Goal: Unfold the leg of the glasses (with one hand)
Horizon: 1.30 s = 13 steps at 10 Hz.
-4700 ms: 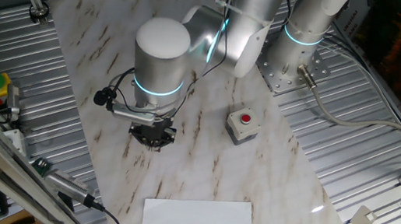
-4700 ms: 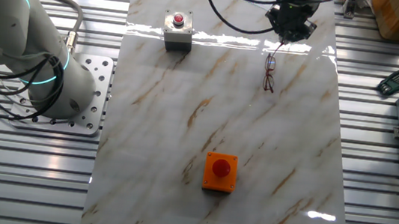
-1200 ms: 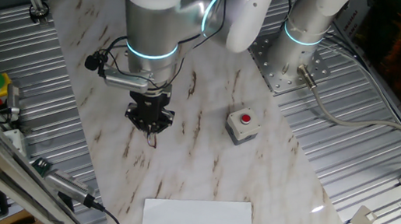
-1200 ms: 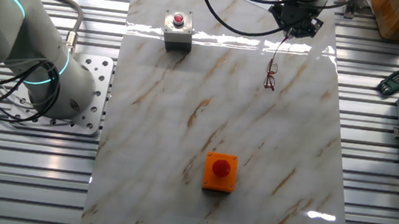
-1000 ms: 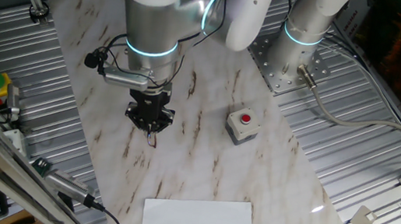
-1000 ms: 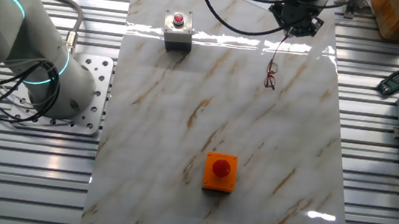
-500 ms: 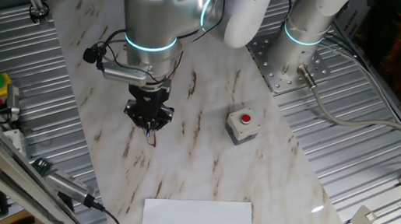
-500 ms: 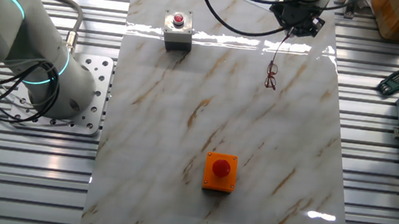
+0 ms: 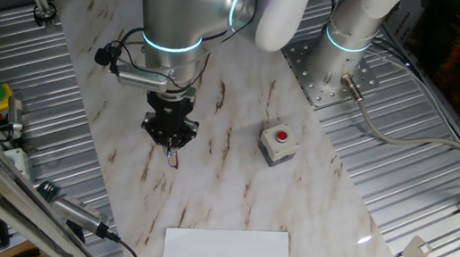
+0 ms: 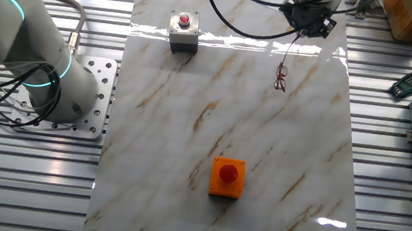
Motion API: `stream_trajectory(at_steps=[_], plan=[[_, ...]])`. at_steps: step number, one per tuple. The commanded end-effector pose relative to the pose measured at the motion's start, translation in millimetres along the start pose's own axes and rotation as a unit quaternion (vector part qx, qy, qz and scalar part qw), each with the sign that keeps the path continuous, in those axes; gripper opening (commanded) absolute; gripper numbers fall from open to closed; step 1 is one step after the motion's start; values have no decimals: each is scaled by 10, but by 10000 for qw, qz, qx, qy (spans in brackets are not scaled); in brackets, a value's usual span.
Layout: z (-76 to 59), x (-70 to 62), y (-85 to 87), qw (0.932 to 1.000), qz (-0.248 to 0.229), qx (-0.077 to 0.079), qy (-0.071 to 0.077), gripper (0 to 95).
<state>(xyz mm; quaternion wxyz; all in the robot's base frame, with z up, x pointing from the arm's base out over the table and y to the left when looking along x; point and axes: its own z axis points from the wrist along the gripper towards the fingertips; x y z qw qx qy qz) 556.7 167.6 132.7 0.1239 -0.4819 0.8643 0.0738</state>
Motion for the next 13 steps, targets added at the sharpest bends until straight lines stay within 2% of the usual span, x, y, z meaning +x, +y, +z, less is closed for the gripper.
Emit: stream_trajectory(at_steps=[1, 3, 6, 9, 13], plan=[[-7, -7, -3, 10000, -6, 8, -87, 0], [-18, -11, -2, 9998, 3, 15, -173, 0], [-24, -8, -5, 9998, -5, 6, -196, 0], [-63, -5, -2, 10000, -5, 11, -35, 0], [-104, 13, -14, 10000, -16, -30, 22, 0]])
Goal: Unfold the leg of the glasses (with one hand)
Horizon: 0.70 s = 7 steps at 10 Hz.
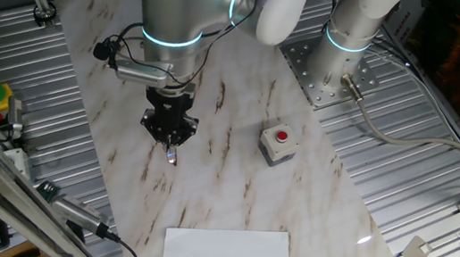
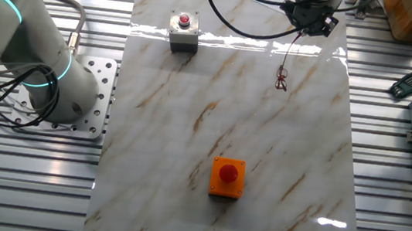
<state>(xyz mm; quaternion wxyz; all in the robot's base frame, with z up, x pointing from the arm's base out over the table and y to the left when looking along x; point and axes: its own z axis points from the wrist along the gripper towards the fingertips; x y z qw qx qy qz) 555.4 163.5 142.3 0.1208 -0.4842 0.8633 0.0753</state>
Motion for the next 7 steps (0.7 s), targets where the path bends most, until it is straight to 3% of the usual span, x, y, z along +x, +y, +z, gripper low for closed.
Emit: stream_trajectory(at_steps=[1, 7], plan=[[-1, 1, -4, 10000, 8, 0, -18, 0], [2, 2, -5, 10000, -12, -13, -55, 0]])
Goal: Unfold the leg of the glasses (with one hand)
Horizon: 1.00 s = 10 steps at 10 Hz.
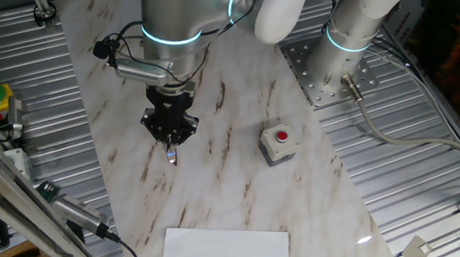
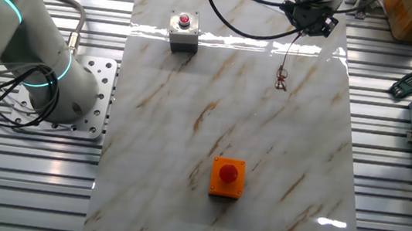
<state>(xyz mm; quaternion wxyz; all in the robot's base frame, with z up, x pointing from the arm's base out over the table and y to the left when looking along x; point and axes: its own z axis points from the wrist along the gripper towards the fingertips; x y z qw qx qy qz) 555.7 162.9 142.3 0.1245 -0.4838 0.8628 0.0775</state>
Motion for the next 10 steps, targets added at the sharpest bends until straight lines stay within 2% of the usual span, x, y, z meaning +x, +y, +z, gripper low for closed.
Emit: stream_trajectory(at_steps=[1, 10], plan=[[3, -2, 0, 10000, -19, -9, 10, 0], [3, -2, 0, 10000, -14, -23, 33, 0]])
